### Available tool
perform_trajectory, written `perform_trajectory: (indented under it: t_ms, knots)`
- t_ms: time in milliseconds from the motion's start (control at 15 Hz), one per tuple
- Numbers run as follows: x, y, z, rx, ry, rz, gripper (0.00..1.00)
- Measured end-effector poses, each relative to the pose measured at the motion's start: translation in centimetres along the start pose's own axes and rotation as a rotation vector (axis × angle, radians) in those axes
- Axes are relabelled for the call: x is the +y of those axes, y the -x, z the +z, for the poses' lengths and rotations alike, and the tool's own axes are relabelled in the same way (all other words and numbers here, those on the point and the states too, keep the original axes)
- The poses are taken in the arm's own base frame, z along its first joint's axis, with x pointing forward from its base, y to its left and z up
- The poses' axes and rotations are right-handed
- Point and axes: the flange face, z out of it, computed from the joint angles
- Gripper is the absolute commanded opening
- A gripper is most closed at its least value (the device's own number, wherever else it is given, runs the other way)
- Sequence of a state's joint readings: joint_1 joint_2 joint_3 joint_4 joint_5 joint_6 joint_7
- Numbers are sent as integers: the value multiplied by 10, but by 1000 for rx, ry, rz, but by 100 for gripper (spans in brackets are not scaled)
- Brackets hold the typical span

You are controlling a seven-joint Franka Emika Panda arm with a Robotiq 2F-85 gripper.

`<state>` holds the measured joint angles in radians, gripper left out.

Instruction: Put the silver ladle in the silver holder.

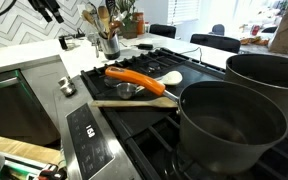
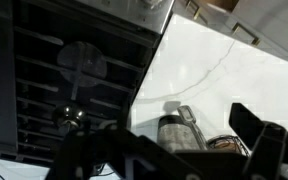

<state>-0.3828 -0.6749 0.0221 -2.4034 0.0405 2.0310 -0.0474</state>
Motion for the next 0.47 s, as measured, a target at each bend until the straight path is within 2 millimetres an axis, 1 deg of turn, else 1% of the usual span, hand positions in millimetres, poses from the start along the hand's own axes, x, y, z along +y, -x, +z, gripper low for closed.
perform_trajectory:
  t_ms: [133,200,267,467]
  knots:
    - [4,11,-27,-57,-14,-11,100]
    - [7,16,-37,-83,-20,-19,100]
    - [9,17,-42,-81,-26,-20,100]
    - [7,16,-42,-80,-31,-25,100]
